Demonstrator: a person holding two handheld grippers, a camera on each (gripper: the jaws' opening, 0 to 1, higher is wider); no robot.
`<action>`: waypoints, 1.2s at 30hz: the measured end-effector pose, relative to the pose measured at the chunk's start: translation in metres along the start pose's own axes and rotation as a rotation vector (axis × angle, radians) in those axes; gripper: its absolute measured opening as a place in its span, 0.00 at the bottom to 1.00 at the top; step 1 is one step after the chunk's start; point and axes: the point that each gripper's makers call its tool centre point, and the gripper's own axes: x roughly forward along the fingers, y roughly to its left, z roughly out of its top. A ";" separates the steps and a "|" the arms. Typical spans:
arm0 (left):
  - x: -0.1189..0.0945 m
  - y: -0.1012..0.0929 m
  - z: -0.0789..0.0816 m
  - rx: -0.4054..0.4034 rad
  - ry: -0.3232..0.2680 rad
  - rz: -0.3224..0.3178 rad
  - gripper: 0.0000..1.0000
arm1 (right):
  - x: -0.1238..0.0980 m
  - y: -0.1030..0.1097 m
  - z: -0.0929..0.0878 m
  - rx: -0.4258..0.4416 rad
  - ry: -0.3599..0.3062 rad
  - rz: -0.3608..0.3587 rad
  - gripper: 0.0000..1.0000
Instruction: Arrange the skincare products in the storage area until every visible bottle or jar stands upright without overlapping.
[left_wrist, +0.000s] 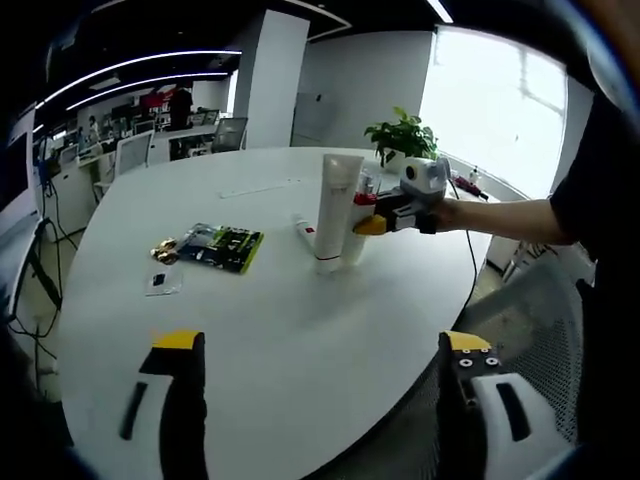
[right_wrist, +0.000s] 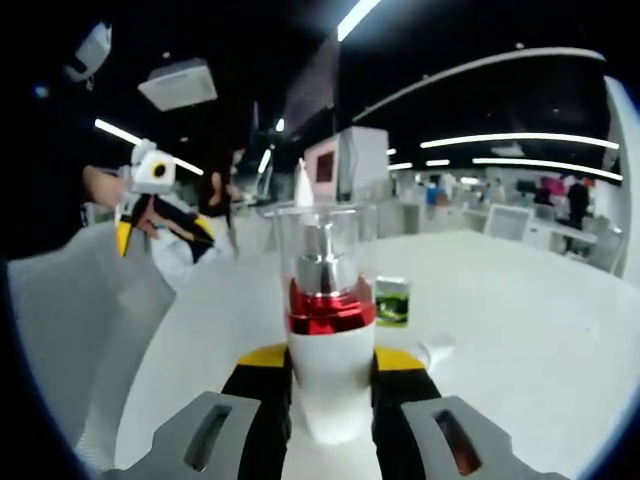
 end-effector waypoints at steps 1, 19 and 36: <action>0.000 0.000 0.000 0.001 0.000 -0.001 0.91 | 0.000 0.000 0.000 0.003 0.000 -0.001 0.23; -0.006 -0.002 0.010 0.015 0.000 -0.012 0.91 | -0.007 0.008 0.000 0.016 0.075 -0.033 0.40; -0.021 0.007 0.011 0.000 -0.025 0.041 0.94 | -0.032 0.028 -0.005 0.137 0.136 -0.159 0.70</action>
